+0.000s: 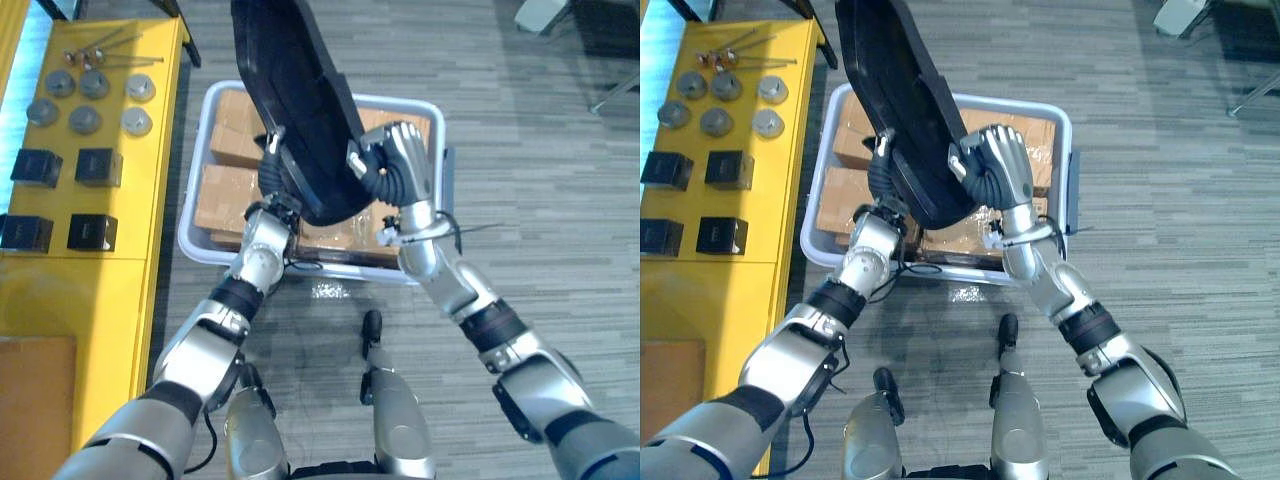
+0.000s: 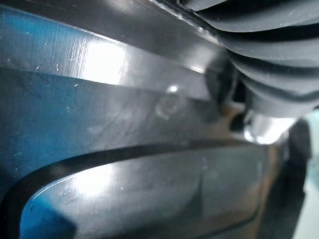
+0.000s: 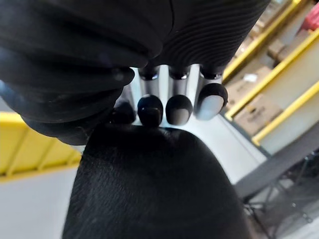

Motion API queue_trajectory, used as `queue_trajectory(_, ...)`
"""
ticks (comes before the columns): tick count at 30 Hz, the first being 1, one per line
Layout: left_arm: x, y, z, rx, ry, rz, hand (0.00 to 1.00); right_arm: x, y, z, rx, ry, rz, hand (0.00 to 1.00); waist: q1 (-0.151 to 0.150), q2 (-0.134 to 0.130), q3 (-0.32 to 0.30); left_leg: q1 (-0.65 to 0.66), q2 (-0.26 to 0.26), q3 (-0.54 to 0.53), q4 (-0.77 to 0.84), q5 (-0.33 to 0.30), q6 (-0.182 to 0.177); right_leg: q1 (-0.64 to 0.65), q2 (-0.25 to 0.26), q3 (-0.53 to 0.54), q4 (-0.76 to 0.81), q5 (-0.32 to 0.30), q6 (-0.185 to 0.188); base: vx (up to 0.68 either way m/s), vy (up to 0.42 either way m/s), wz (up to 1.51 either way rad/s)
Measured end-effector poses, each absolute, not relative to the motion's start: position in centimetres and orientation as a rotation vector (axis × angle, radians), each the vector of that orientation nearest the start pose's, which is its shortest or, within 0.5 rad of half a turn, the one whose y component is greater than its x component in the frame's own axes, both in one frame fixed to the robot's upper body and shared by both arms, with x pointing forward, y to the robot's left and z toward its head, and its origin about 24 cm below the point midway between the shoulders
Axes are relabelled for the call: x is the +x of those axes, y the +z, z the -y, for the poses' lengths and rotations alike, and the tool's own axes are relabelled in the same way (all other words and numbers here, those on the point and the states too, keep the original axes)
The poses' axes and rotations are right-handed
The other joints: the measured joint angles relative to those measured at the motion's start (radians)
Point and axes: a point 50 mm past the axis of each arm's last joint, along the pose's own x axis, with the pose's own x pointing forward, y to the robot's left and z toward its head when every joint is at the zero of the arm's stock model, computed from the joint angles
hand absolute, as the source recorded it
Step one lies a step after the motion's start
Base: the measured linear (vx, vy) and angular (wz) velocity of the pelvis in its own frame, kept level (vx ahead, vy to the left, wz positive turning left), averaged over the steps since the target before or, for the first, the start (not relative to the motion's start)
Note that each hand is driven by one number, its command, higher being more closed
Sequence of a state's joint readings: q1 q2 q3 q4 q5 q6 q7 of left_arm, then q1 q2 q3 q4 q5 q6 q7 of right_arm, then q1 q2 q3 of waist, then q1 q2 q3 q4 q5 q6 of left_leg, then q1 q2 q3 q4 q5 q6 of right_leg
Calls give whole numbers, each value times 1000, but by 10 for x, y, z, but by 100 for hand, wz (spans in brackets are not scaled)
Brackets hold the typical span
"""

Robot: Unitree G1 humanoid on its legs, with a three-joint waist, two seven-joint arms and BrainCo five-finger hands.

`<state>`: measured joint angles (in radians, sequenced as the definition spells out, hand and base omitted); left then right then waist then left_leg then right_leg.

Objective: Walk over and take plastic housings, then place them on the shelf

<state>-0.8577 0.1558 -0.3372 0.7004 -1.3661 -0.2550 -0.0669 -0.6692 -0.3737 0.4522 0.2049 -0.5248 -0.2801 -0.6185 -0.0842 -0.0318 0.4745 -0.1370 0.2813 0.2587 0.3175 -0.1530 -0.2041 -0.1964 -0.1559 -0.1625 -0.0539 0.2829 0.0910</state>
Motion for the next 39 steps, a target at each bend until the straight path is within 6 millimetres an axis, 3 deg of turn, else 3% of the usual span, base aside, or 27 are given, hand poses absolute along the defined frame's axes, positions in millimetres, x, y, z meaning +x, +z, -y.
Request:
queue_trajectory(4, 373, 132, -89, -983, -304, 128, 100, 306, 177, 83, -684, -38, 981, 100, 6, 12, -24, 35, -5, 3, -36, 4, 0, 25, 0, -7, -11, -14, -6, -1, 5, 1)
queue_trajectory(7, 360, 110, -92, -980, -278, 91, 100, 297, 157, 82, -666, -15, 920, 100, 13, 40, -60, 76, -8, 6, -69, 18, -10, 52, 0, -17, -11, -13, 3, 102, 17, 5)
queue_trajectory(8, 355, 101, -93, -982, -262, 71, 100, 294, 149, 82, -661, -8, 894, 0, 15, 46, -79, 97, -9, 7, -82, 19, -9, 68, 0, -20, -11, -19, 7, 79, 27, 4)
queue_trajectory(11, 340, 83, -97, -977, -228, 42, 100, 284, 130, 78, -634, 9, 832, 0, 19, 46, -152, 126, -14, 16, -107, 20, -10, 91, -1, -23, -25, -24, 11, 69, 25, 1)
queue_trajectory(17, 326, 65, -99, -892, -147, -11, 100, 277, 103, 85, -633, -15, 702, 0, 40, 41, -220, 174, -29, 21, -136, 19, -8, 129, -15, -28, -26, -34, 20, 3, 9, 0)
queue_trajectory(24, 315, 48, -94, -789, -30, -101, 100, 275, 77, 95, -657, -77, 566, 0, 46, 28, -267, 197, -31, 20, -144, 19, -6, 149, -18, -29, -26, -33, 21, -10, 6, 0)
queue_trajectory(29, 311, 45, -91, -769, 56, -126, 100, 272, 69, 103, -656, -147, 511, 0, 50, 17, -280, 214, -32, 19, -153, 20, -4, 163, -18, -29, -27, -35, 23, 0, 0, 0)
queue_trajectory(33, 307, 52, -97, -771, 176, -77, 100, 260, 82, 118, -600, -247, 501, 0, 60, 8, -287, 226, -32, 26, -165, 27, -13, 163, -15, -28, -27, -35, 24, 4, 4, -4)
queue_trajectory(36, 308, 58, -119, -689, 336, -2, 100, 258, 87, 143, -623, -324, 430, 0, 55, 4, -291, 242, -31, 35, -171, 30, -15, 164, -11, -22, -27, -35, 24, 12, 9, -7)
queue_trajectory(39, 296, 61, -146, -542, 547, 74, 100, 246, 75, 173, -608, -354, 265, 0, 48, 6, -309, 251, -31, 54, -175, 30, -15, 163, -9, -7, -27, -36, 24, 7, 14, -12)
